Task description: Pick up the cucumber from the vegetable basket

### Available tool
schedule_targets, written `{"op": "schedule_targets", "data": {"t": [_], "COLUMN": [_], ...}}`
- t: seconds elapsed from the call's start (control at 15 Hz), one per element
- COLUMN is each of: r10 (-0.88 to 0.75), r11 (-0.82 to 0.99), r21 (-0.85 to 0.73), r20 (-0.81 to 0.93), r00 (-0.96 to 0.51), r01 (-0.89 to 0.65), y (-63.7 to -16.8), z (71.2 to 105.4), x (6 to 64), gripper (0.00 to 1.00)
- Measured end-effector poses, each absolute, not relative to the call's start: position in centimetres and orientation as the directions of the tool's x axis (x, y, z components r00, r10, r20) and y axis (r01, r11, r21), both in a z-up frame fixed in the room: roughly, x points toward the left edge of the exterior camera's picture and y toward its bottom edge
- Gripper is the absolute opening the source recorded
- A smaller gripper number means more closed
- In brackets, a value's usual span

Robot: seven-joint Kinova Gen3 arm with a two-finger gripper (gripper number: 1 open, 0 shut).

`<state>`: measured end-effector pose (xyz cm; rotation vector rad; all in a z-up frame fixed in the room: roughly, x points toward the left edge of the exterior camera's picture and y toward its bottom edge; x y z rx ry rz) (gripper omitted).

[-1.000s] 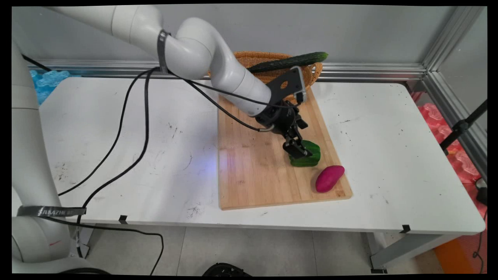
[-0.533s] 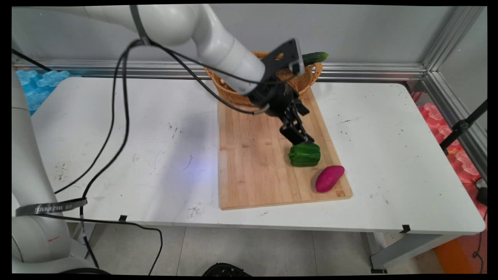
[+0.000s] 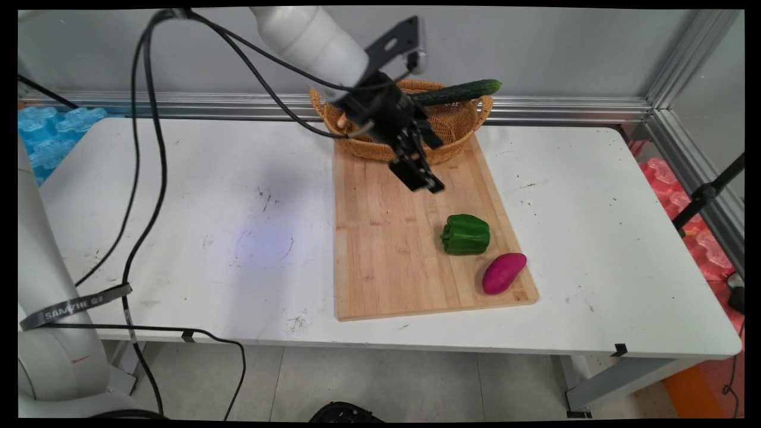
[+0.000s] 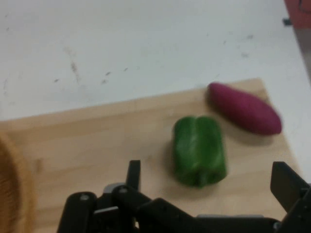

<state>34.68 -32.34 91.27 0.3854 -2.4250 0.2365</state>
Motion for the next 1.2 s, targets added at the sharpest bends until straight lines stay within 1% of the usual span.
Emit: {"op": "schedule_targets", "data": {"t": [0.27, 0.6, 0.87, 1.2], "r10": [-0.203, -0.192, -0.180, -0.162], "r11": [0.932, 0.904, 0.883, 0.862], "r21": [-0.116, -0.192, -0.242, -0.290], "r20": [0.617, 0.616, 0.619, 0.620], "r00": [-0.760, -0.764, -0.765, -0.768], "r01": [-0.343, -0.382, -0.403, -0.416], "y": [-35.0, -40.2, -44.6, -50.0], "z": [92.3, 93.3, 93.4, 92.7], "x": [37.9, 40.7, 41.4, 40.7], "gripper": [1.00, 1.00, 1.00, 1.00]}}
